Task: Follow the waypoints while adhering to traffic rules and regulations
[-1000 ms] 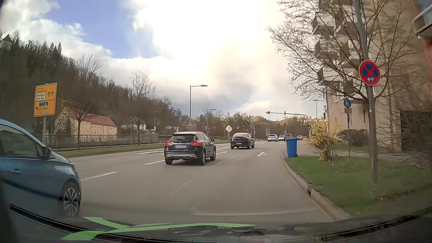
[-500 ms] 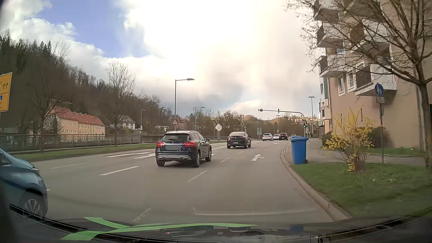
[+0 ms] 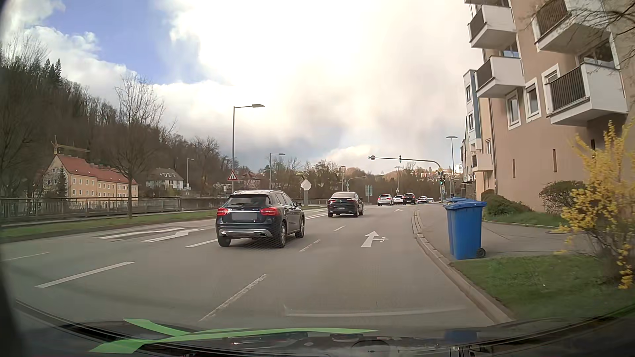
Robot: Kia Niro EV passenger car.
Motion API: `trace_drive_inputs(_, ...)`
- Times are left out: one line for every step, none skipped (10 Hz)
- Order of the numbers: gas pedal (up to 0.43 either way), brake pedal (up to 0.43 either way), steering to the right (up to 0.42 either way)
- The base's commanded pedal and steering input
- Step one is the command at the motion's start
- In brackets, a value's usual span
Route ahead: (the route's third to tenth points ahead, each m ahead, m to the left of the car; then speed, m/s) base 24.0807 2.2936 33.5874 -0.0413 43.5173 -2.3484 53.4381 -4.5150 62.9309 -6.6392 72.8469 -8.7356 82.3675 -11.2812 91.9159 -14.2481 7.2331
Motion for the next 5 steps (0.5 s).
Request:
trace_drive_inputs(0.0, 0.0, 0.043)
trace_drive_inputs(0.0, 0.0, 0.043)
trace_drive_inputs(0.0, 0.0, 0.043)
trace_drive_inputs(0.0, 0.0, 0.043)
trace_drive_inputs(0.0, 0.0, 0.043)
